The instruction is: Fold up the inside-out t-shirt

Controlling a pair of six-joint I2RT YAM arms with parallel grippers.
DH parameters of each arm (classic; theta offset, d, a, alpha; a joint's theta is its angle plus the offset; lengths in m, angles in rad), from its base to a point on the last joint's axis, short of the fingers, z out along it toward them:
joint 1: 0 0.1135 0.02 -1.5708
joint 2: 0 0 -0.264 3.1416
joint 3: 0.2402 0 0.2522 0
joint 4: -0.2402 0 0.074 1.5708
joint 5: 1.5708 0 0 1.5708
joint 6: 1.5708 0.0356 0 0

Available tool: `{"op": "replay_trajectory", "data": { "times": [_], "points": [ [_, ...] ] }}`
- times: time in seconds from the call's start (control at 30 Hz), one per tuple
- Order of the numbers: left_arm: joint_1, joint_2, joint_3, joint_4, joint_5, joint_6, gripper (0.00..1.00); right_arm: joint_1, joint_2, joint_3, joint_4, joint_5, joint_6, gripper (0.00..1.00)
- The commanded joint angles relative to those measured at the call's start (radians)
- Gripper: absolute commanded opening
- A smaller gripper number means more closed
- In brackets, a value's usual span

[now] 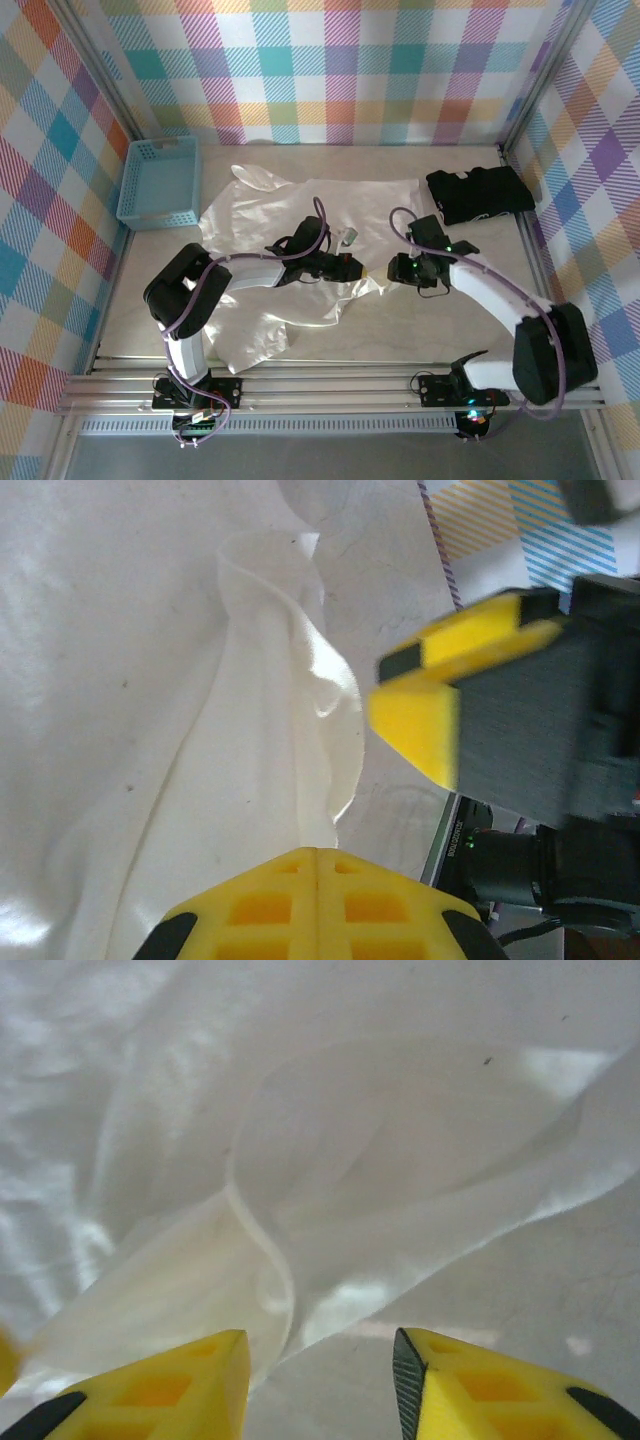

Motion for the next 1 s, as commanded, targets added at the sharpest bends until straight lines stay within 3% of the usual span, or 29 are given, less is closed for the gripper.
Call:
{"op": "replay_trajectory", "data": {
  "times": [0.0,0.2,0.33,0.97],
  "points": [
    [0.004,-0.015,0.037,-0.027,0.001,-0.011,0.00,0.018,-0.072,-0.039,0.000,-0.116,0.064,0.47],
    [0.004,-0.016,0.038,-0.026,0.006,-0.014,0.00,0.049,-0.044,-0.098,0.094,-0.170,0.152,0.55],
    [0.002,-0.021,0.036,-0.027,0.007,-0.014,0.00,0.050,0.010,-0.112,0.177,-0.192,0.198,0.54],
    [0.002,-0.046,0.017,-0.032,-0.005,0.006,0.00,-0.012,0.086,-0.142,0.163,-0.151,0.161,0.12]
  ]
}}
